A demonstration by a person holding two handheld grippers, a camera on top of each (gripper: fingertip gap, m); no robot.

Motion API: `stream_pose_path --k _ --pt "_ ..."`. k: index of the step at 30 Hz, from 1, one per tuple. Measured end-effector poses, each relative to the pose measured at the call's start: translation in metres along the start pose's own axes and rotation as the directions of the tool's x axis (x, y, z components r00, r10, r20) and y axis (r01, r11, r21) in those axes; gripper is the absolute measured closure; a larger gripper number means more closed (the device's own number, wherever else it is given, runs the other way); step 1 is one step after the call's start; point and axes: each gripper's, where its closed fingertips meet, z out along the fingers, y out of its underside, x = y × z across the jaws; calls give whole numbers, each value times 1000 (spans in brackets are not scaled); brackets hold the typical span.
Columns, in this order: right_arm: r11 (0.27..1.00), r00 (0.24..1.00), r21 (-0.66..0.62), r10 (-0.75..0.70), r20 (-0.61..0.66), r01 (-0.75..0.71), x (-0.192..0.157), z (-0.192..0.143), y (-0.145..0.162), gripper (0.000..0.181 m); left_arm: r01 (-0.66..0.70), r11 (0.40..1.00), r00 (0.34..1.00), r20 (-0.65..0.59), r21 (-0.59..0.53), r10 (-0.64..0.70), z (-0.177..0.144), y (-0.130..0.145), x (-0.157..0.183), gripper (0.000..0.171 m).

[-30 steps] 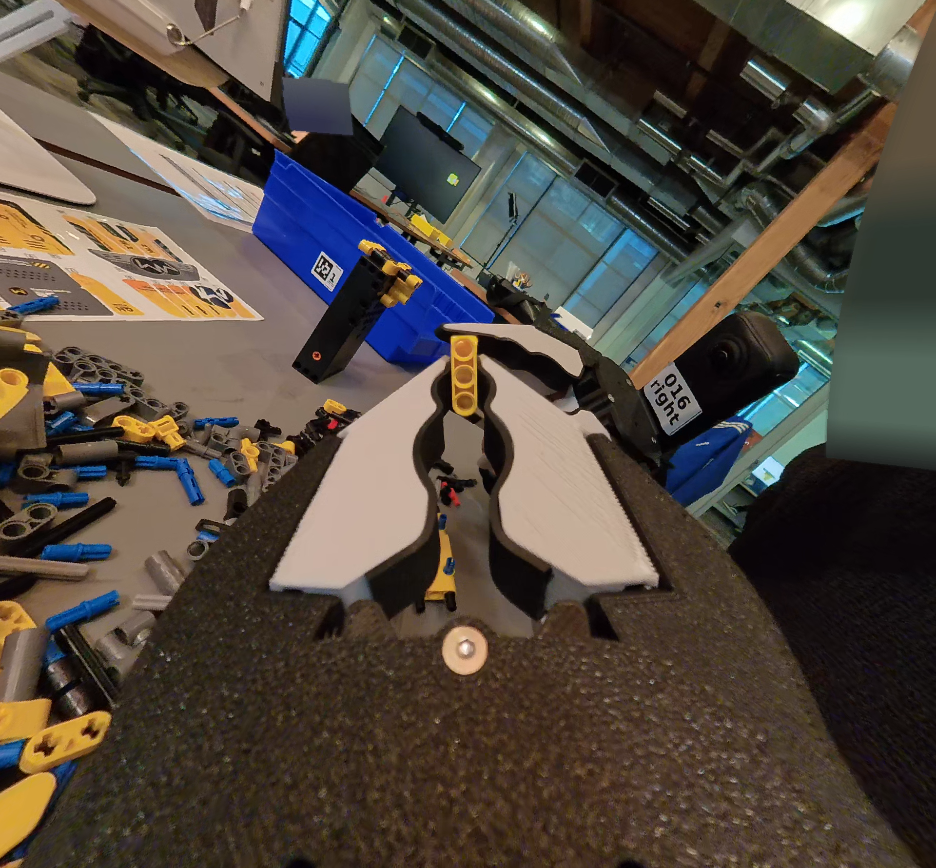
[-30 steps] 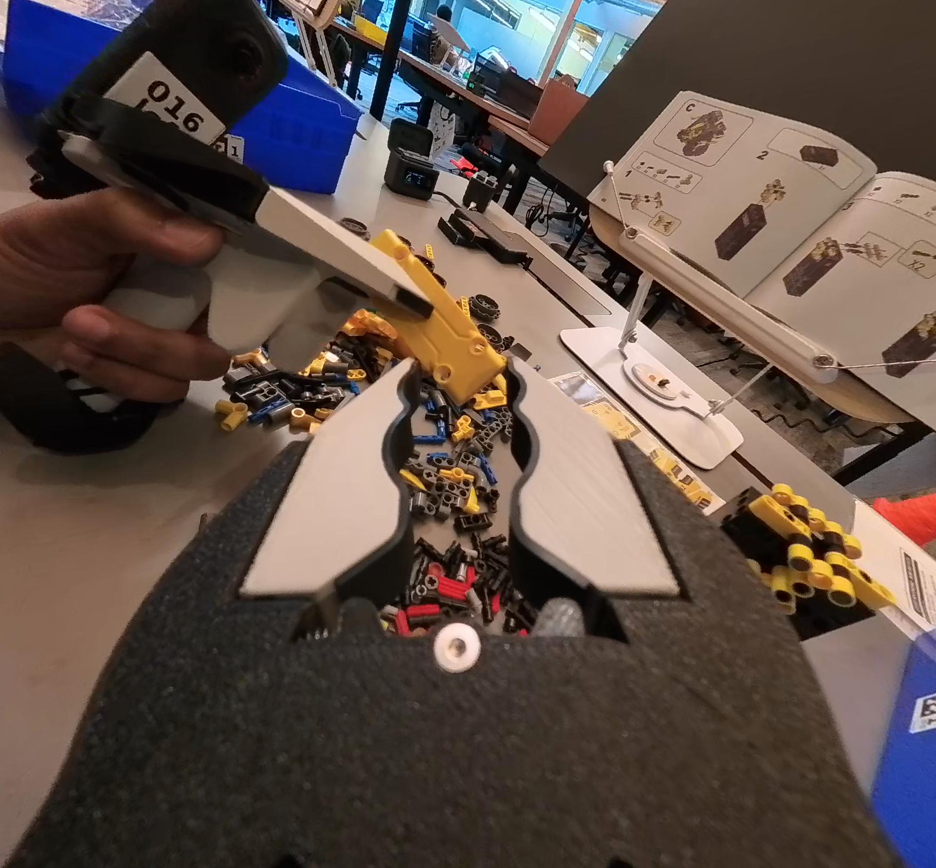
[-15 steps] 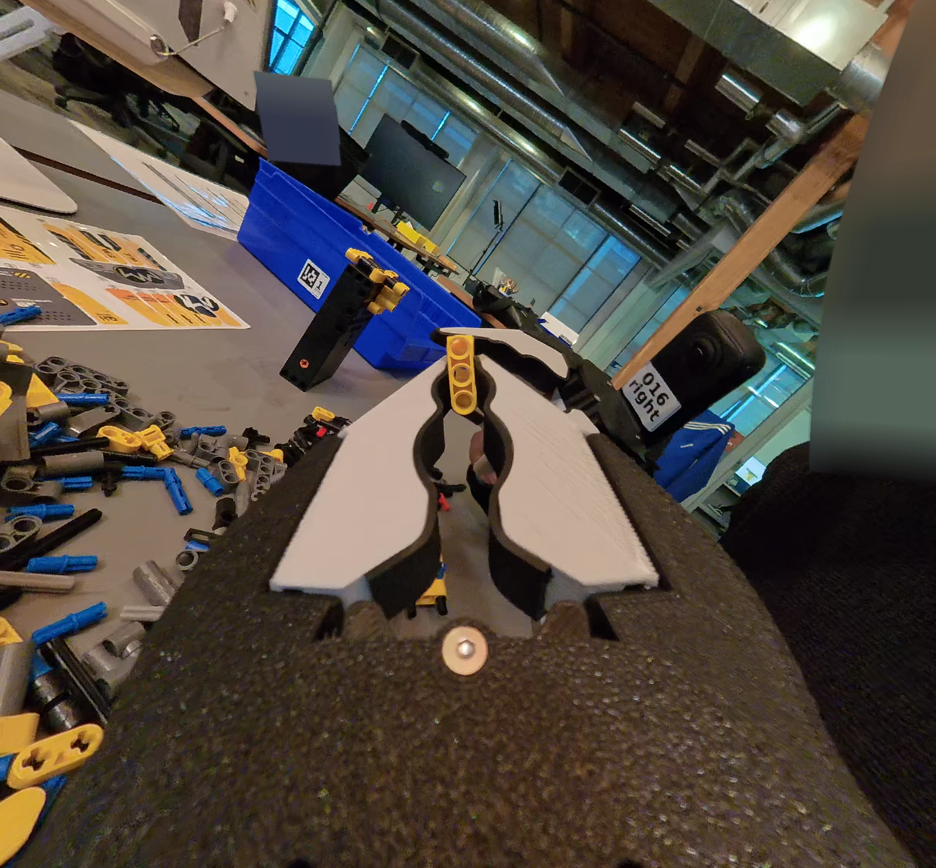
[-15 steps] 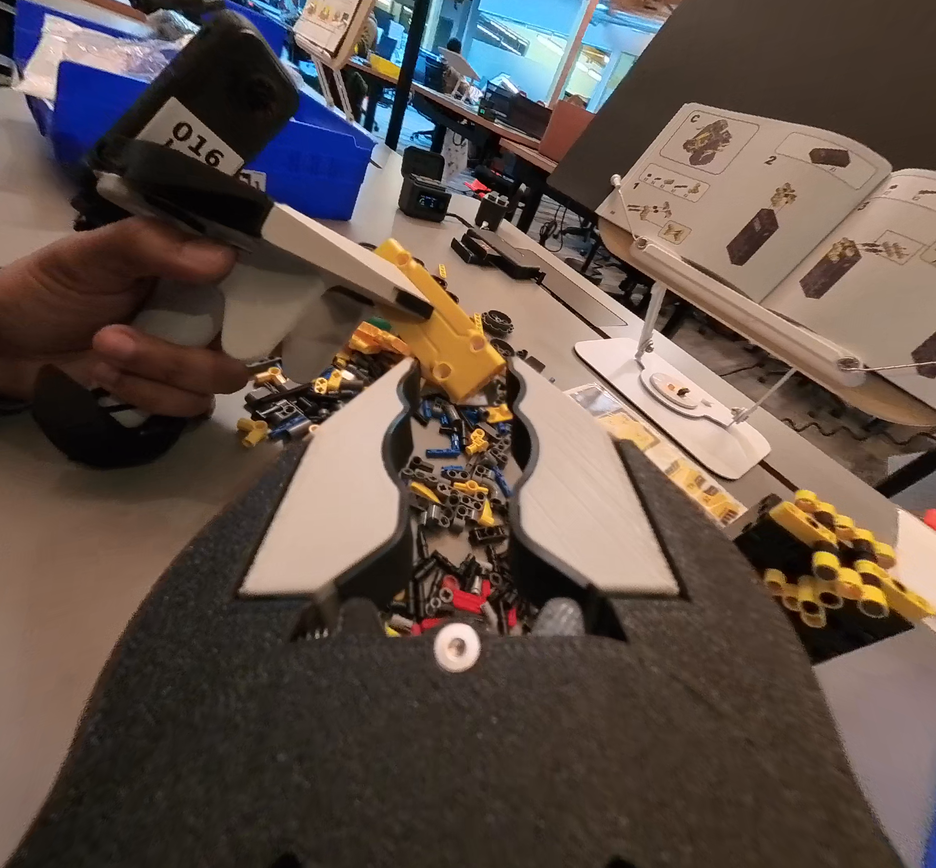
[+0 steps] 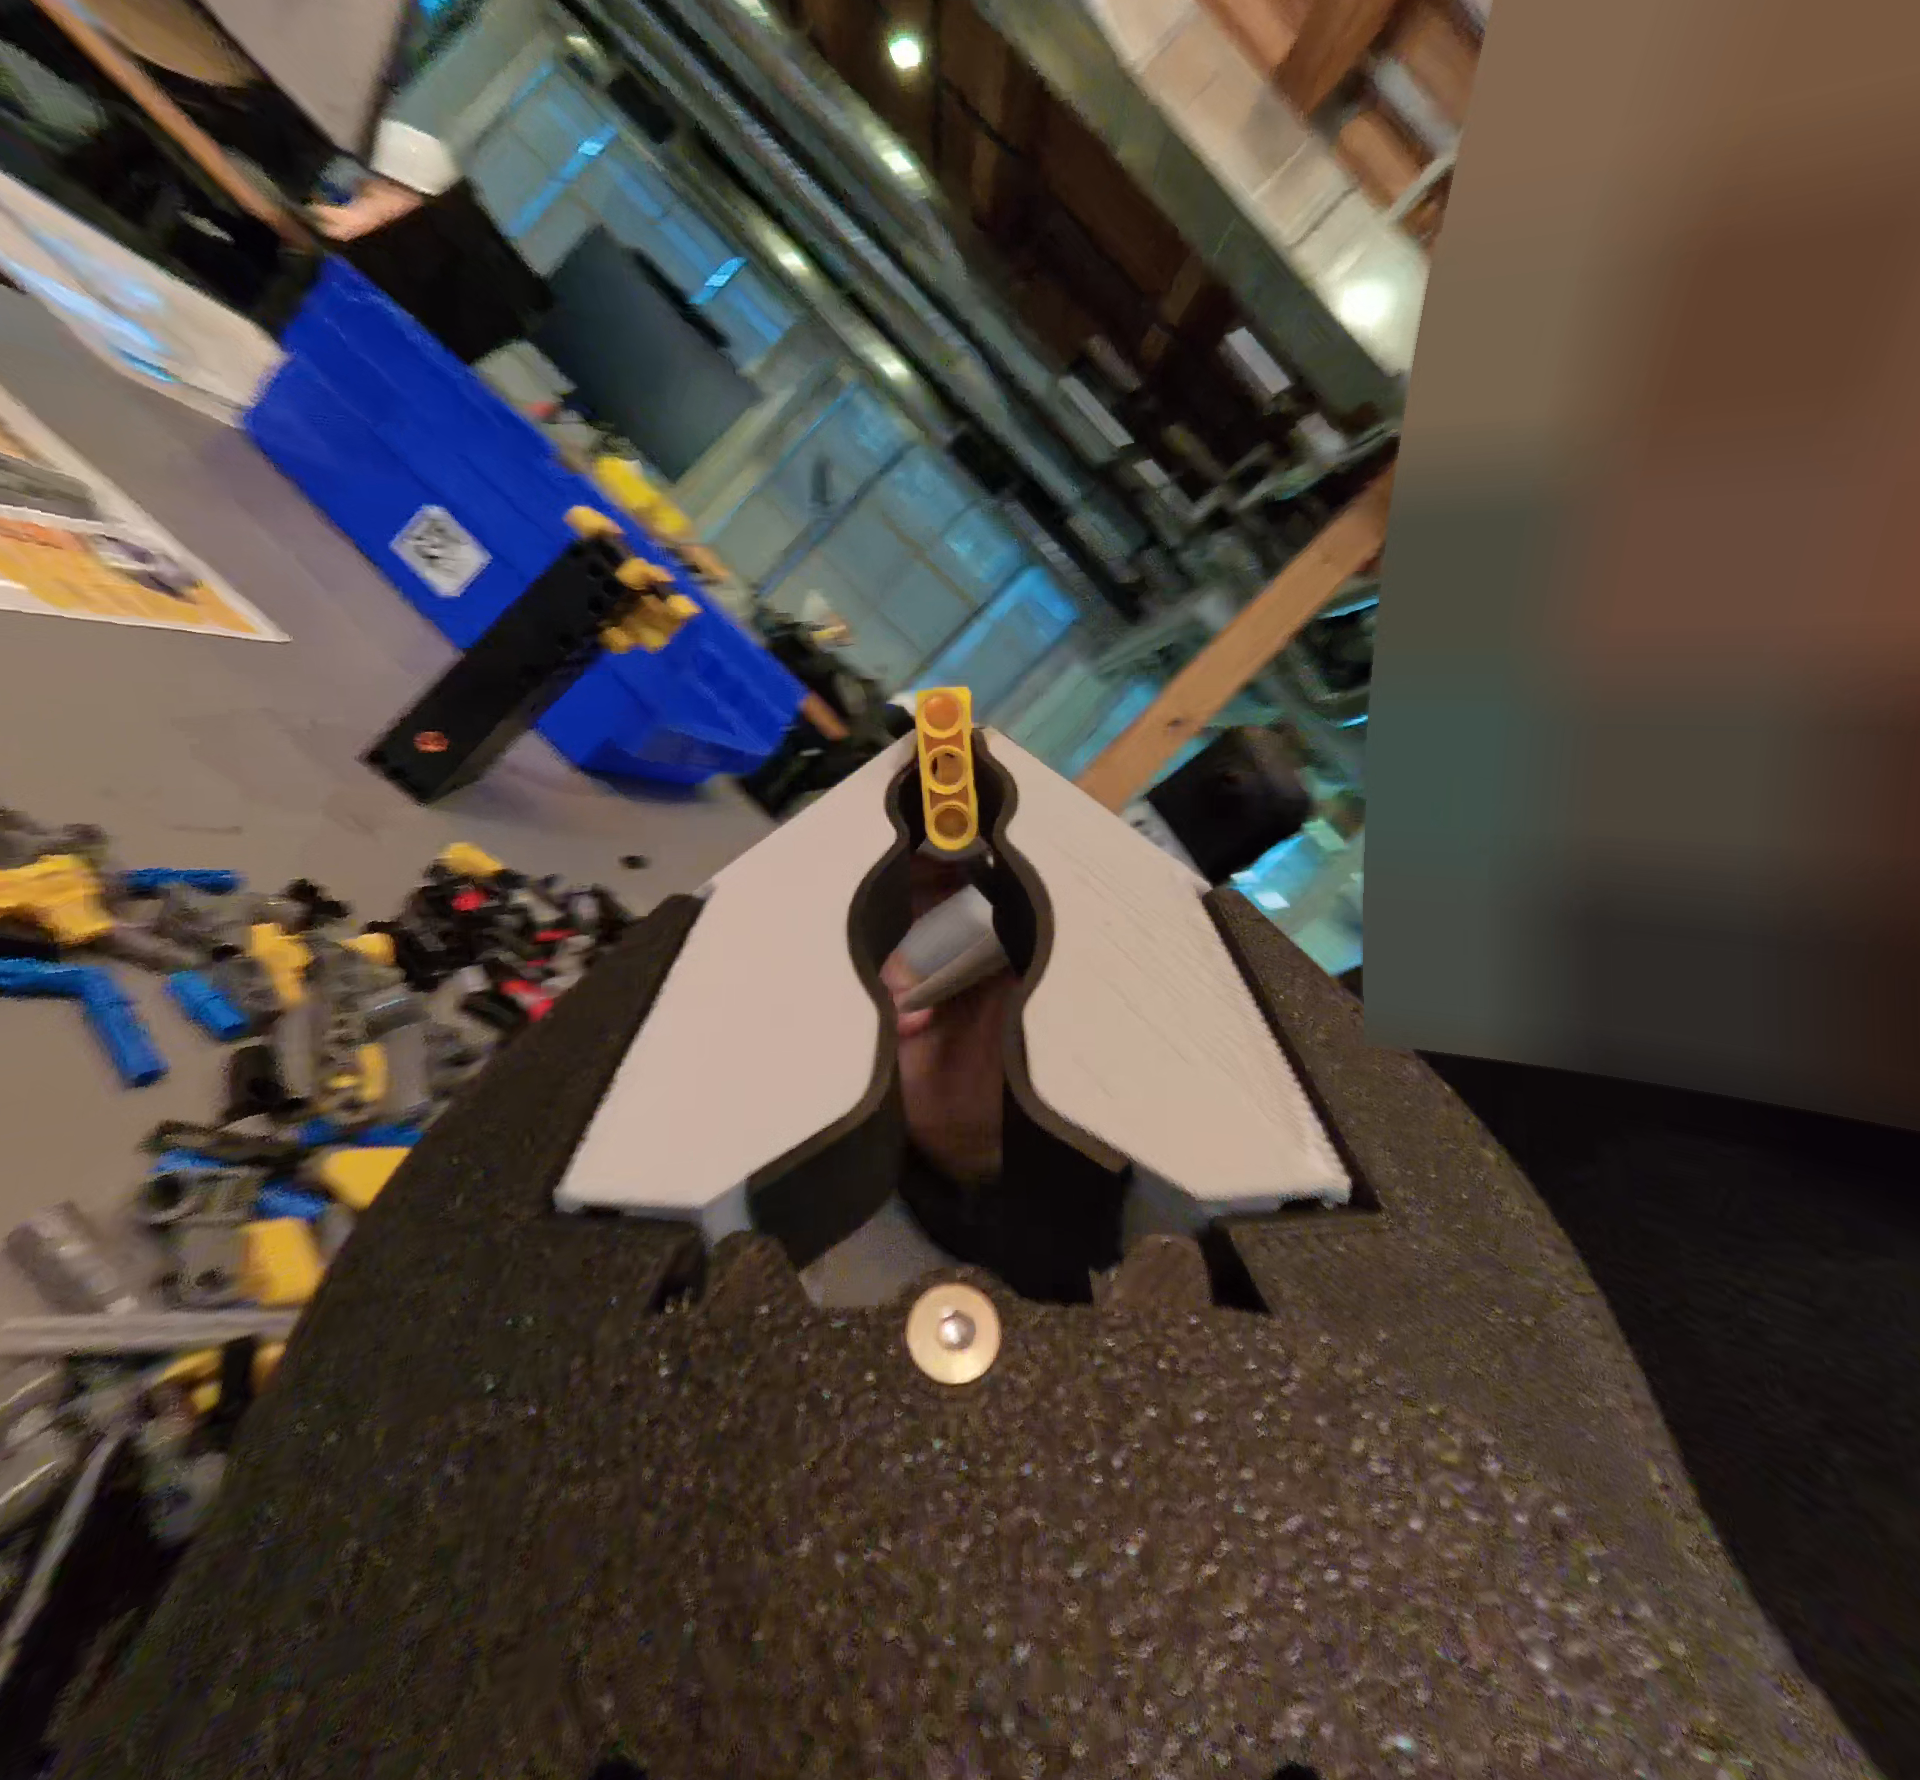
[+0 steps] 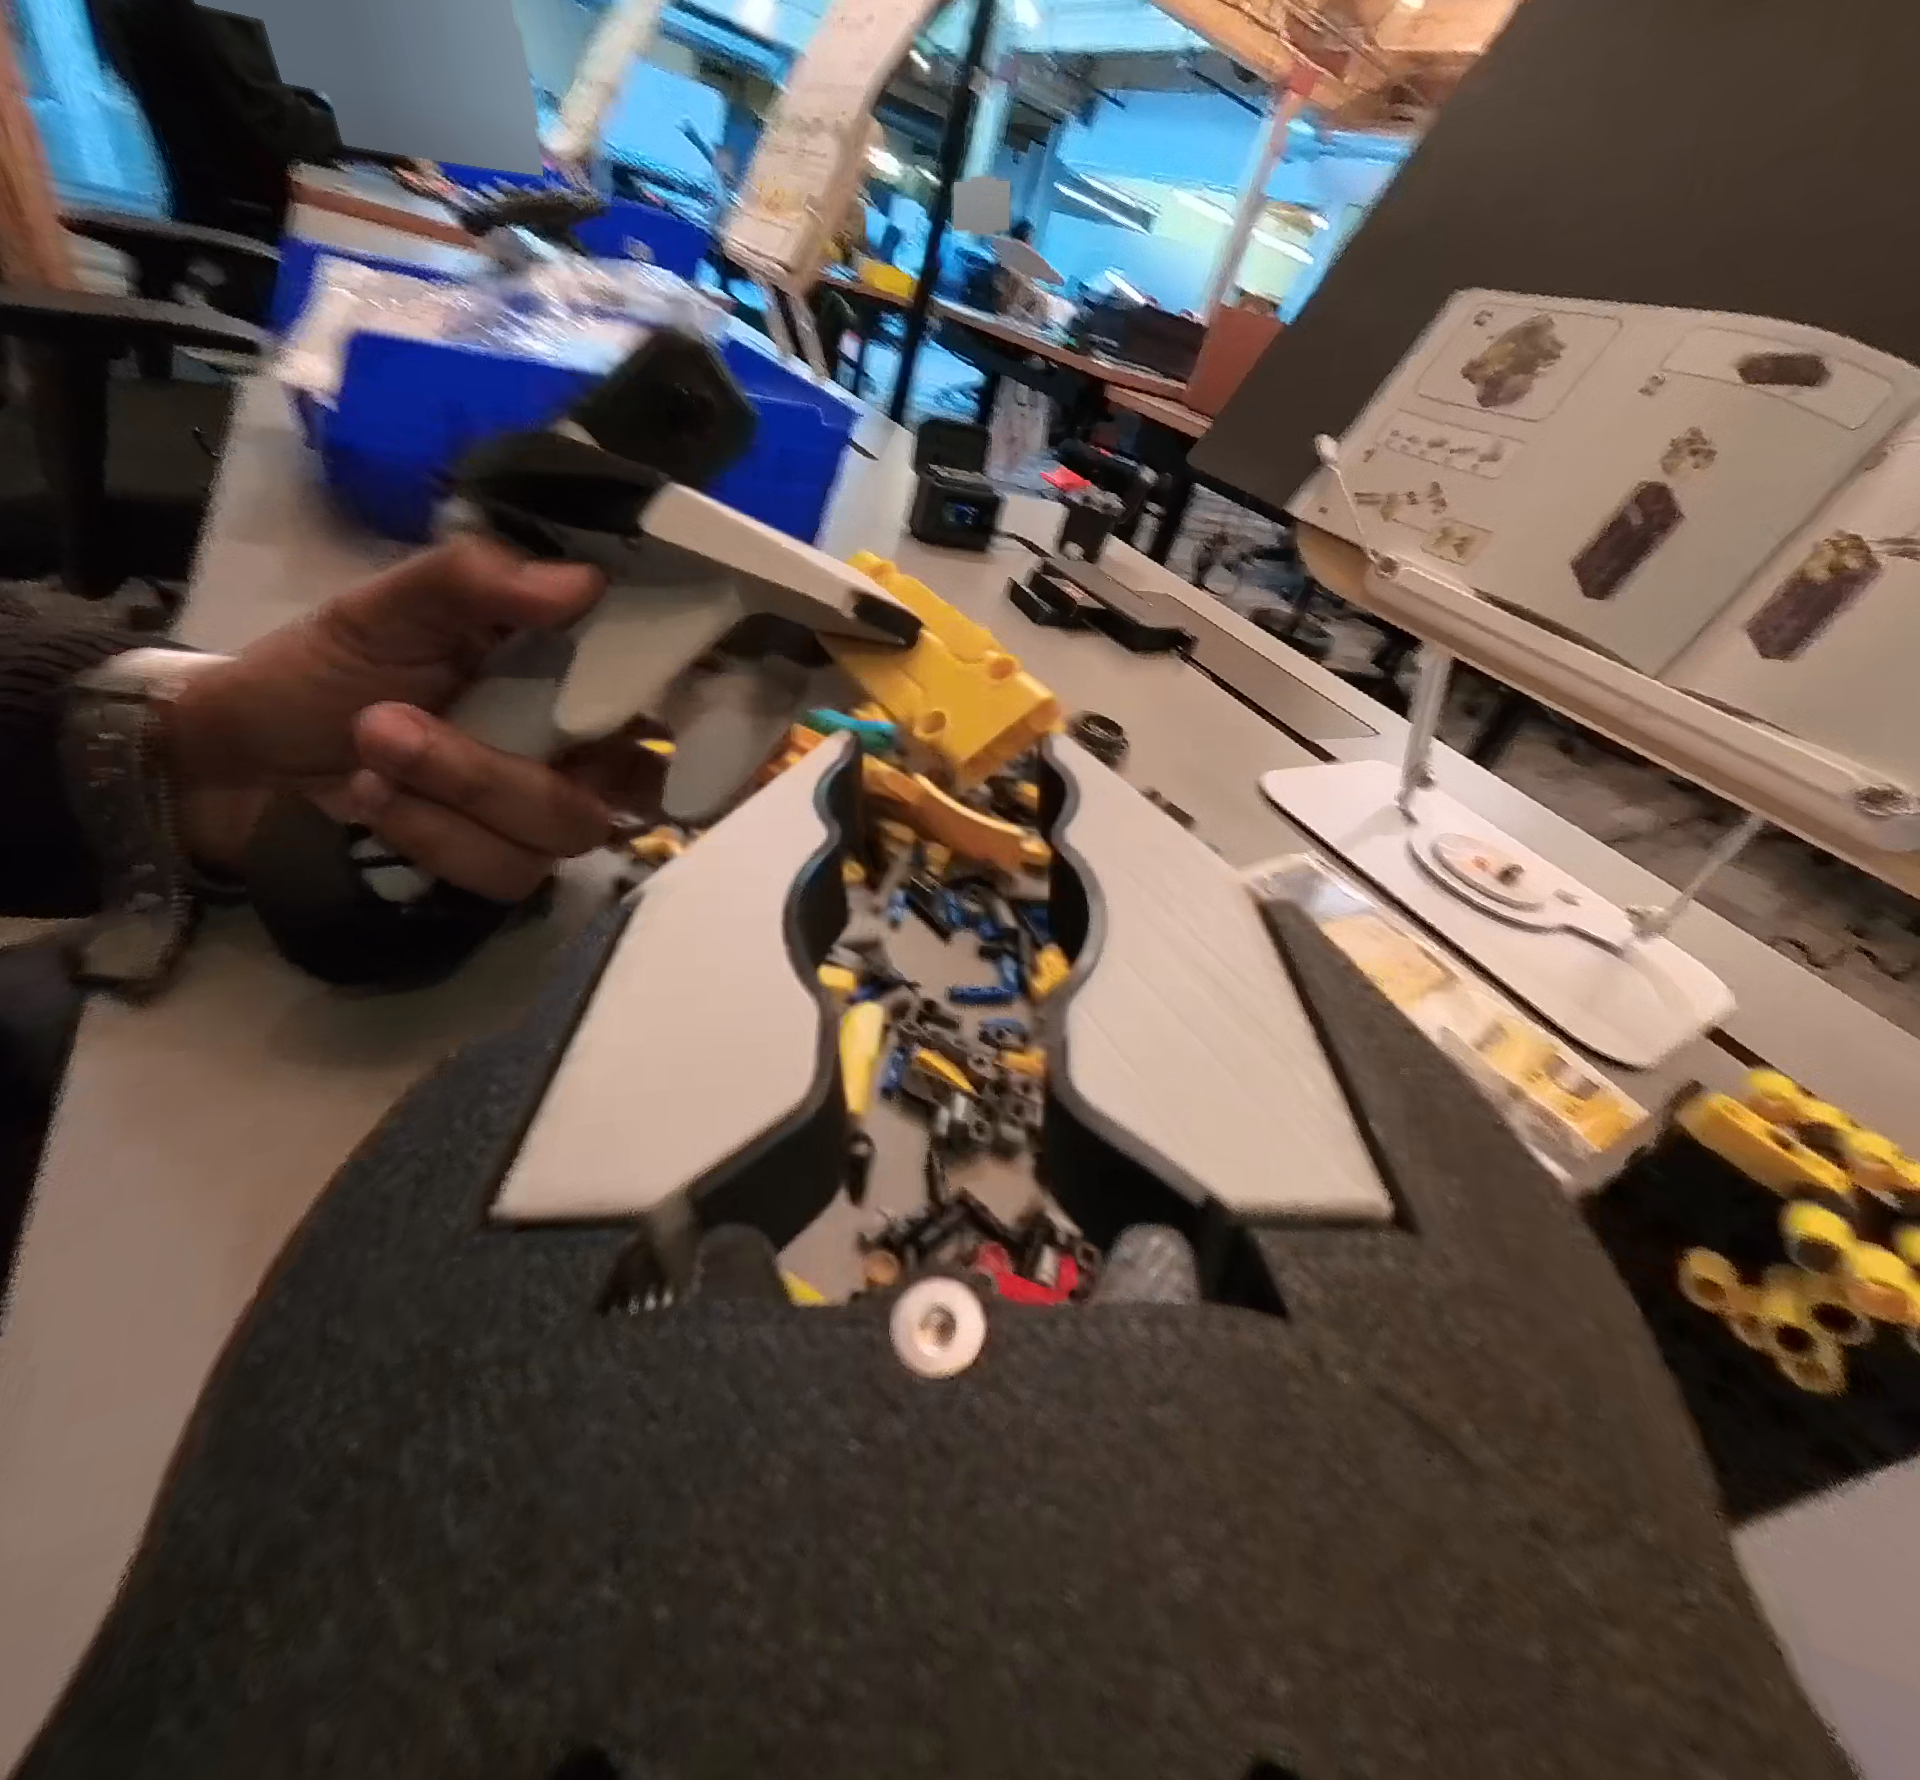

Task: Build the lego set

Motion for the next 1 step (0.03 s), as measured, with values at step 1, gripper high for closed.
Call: stream_pose_path --k 1 --pt "999 999 41 15 35 -16 -5 -2 -7 147 56 998 996 -67 15 -55 -2 -3 7 165"
